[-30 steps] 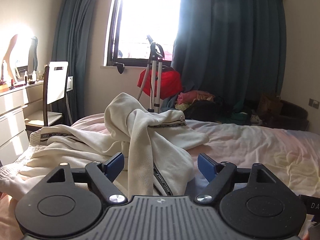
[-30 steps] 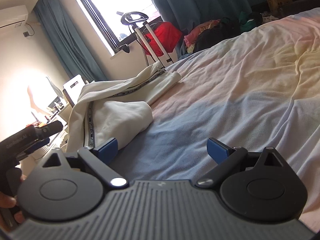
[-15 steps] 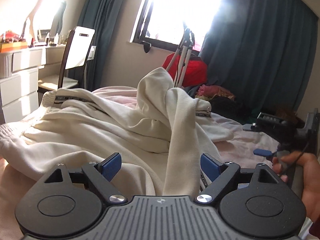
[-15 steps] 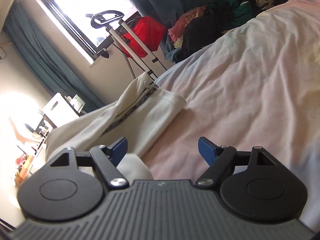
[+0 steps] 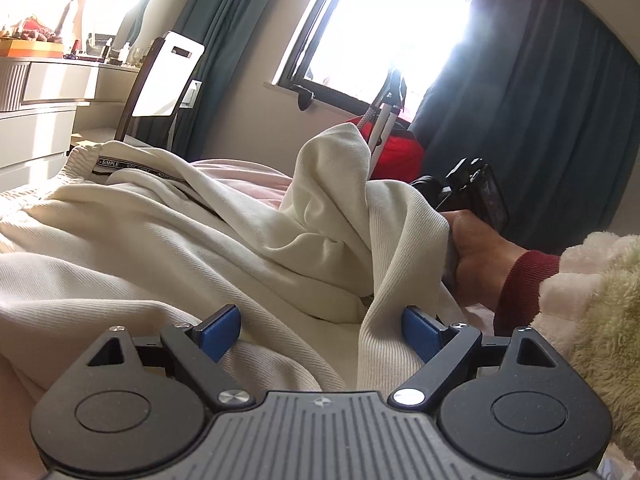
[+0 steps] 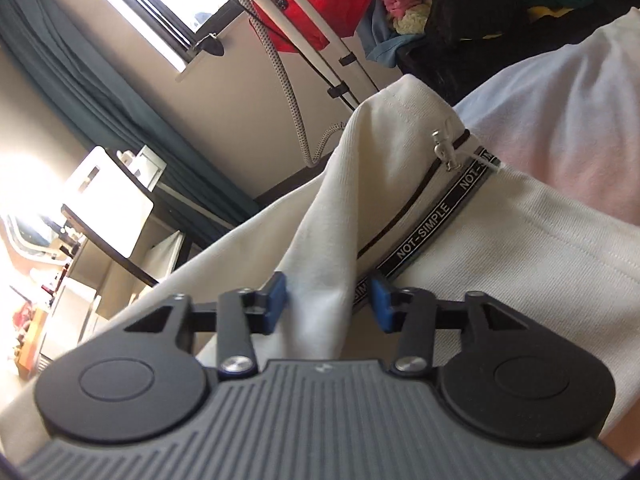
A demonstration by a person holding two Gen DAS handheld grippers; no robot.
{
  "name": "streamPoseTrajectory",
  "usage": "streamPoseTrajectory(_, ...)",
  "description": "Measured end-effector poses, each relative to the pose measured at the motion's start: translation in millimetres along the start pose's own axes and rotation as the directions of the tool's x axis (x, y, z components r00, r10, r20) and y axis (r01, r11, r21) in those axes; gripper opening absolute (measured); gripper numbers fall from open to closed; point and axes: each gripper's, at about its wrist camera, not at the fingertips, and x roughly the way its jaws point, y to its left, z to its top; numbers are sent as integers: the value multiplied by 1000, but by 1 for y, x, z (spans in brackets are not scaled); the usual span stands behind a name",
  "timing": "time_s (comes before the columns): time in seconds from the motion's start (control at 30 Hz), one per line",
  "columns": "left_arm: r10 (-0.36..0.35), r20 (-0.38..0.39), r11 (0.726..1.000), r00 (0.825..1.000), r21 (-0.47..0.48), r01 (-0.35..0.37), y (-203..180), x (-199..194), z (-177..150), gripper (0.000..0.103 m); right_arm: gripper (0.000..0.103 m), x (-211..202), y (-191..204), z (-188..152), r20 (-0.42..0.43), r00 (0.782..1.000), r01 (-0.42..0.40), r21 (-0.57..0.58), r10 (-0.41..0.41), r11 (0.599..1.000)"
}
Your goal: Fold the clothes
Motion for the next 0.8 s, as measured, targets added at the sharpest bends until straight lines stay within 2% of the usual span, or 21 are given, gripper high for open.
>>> streamPoseTrajectory(0.07,-6,5,1000,1000,7,6,0,1,0,89,9,-11,5,-1,2,1000,-28,-38,28,999)
streamPoseTrajectory(0.17,8,23,1000,1000,2,-8,0,0,7,88,8,-56,8,4,56,998,-23,-92,29,996)
streamPoseTrajectory(0.3,8,73,1000,997,15,-9,-2,-15,17,88,7,-147,-2,17,134,991,-14,-92,27,996)
streamPoseTrajectory(0.4,-5,89,1000,996,14,3,-6,-28,22,88,6,-218,-18,10,169,985,-21,-72,33,997)
streamPoseTrajectory(0.5,-20,110,999,994,48,15,-16,-48,24,88,6,-294,-50,-15,221,974,-37,-39,45,999)
streamPoseTrajectory(0.63,-6,128,989,992,147,-13,-35,-75,21,88,6,-381,-101,-60,284,959,-32,15,26,999)
streamPoseTrajectory(0.7,-15,130,984,991,180,-8,-44,-88,19,88,6,-412,-127,-85,281,959,-38,45,24,998)
streamPoseTrajectory(0.8,-43,109,972,993,233,17,-58,-103,12,88,7,-437,-172,-122,228,973,-74,153,37,986)
